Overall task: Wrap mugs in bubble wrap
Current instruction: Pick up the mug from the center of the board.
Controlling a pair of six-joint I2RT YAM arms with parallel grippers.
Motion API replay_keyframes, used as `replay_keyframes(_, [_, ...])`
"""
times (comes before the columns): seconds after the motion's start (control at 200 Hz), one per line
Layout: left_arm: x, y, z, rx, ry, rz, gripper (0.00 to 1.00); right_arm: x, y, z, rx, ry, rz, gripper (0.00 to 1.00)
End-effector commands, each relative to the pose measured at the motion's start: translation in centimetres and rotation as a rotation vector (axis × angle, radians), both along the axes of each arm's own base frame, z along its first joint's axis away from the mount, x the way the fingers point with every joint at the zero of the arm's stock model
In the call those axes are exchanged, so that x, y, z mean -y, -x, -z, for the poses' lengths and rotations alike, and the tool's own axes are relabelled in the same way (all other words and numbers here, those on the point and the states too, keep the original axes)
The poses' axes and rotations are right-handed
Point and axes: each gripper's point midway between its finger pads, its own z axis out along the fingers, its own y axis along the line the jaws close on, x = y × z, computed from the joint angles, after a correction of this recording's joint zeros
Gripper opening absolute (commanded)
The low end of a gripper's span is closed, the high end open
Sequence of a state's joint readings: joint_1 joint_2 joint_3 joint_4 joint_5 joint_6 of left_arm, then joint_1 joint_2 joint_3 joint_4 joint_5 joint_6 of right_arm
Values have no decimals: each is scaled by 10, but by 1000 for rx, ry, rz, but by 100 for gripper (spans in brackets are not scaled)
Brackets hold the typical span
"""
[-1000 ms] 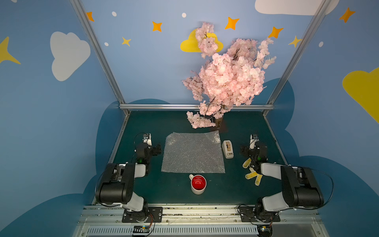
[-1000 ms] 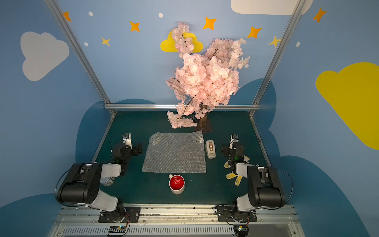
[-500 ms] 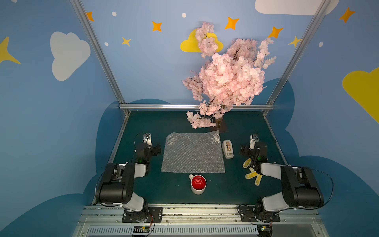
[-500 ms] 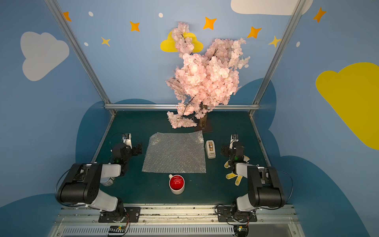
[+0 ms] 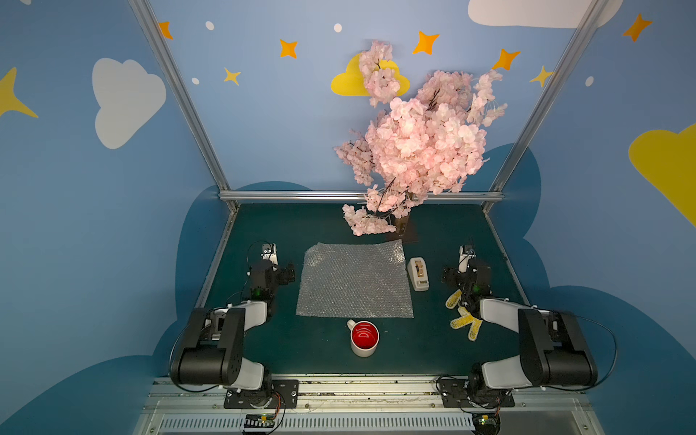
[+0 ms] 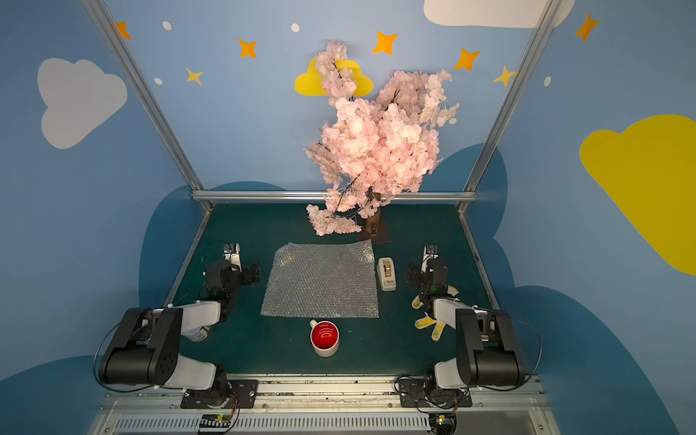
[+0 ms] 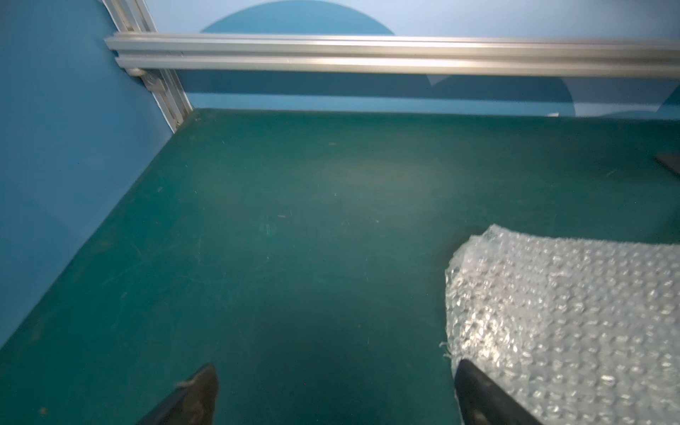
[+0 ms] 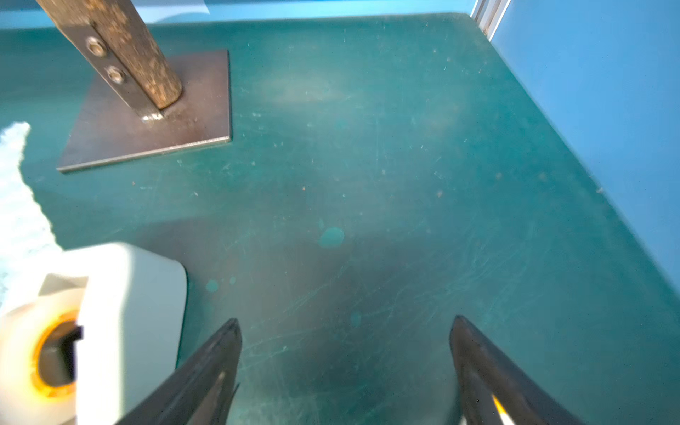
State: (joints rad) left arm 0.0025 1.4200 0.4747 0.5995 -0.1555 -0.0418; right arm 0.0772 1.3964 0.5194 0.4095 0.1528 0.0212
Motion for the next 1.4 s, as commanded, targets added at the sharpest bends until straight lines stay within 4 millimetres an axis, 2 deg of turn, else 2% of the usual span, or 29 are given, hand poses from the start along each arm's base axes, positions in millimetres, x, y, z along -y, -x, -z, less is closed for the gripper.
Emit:
replay_keyframes(0.0, [-4,-6,-27,-60,11,-31,99,-5,2,-46,-21,4,37,89])
replay_keyframes(0.015, [-5,-6,-30,-72,17,-36,98,-7,0,-57,-6,-3,40,89])
replay_keyframes(0.05, [-5,-7,-35,-107,28,-44,98,-11,4,-67,-12,-15,45,89])
replay_keyframes(0.2, [4,9,-50,-258,122,-54,98,-40,38,-78,-170,-131,15,91])
replay_keyframes(0.33, [16,32,-58,-340,228,-51,97,-84,77,-67,-337,-178,-115,91])
replay_keyframes(0.526, [39,85,-65,-516,341,9,97,-156,146,-52,-589,-323,-313,89])
replay_keyframes(0.656, [57,115,-57,-633,423,61,96,-199,181,-58,-665,-404,-441,82])
replay_keyframes(0.751, [65,135,-45,-739,485,55,96,-221,200,-56,-715,-324,-505,81])
replay_keyframes(0.921, [86,151,-26,-795,643,74,92,-253,220,-44,-768,-209,-586,76])
replay_keyframes(1.111, [88,158,-4,-813,723,-9,87,-272,231,-19,-817,-130,-597,73])
replay_keyframes(1.247, [83,162,7,-779,734,-75,82,-285,234,-8,-823,-70,-595,63])
replay_keyframes(1.317, [86,165,14,-783,748,-89,77,-291,235,-2,-845,-65,-594,58])
replay_keyframes(1.392, [88,168,23,-792,760,-112,76,-294,236,5,-860,-44,-584,52])
